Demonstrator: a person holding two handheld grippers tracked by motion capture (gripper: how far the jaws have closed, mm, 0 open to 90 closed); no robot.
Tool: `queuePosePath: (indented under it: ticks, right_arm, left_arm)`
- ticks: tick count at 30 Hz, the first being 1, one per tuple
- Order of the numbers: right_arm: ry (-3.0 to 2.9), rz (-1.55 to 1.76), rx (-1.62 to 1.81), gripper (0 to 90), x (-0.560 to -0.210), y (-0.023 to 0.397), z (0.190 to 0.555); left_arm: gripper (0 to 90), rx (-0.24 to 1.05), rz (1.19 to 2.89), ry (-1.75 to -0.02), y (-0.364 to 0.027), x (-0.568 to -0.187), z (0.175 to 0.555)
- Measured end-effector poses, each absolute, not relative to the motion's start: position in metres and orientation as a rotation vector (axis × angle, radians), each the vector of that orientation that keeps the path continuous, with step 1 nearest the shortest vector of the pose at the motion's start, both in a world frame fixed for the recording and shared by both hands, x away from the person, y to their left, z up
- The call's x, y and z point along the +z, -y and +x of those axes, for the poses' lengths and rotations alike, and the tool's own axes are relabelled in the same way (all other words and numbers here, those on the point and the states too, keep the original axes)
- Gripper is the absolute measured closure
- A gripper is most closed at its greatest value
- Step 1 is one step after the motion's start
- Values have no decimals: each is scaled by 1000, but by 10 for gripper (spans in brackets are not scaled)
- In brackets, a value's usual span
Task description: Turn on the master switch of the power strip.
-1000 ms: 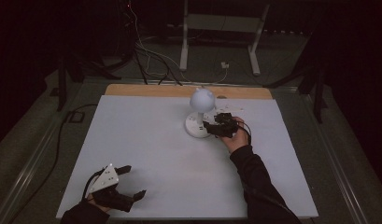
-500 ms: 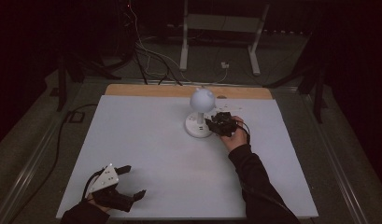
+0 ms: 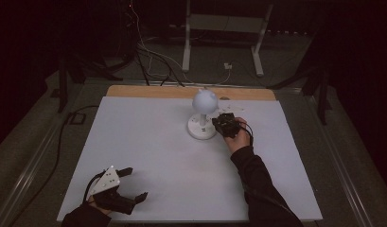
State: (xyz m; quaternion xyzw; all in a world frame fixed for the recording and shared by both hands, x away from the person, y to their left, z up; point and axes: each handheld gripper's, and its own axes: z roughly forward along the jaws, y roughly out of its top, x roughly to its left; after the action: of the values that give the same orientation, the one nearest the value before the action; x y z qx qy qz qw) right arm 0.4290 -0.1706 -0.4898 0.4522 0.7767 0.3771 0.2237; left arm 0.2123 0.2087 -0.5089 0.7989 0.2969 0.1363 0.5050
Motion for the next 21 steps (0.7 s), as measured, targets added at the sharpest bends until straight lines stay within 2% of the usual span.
queuePosePath:
  ticks: [21]
  right_arm:
    - [-2157,1261,1022,899,-503,166,427]
  left_arm:
    - [2,326,1926,-717,-209,-509,213]
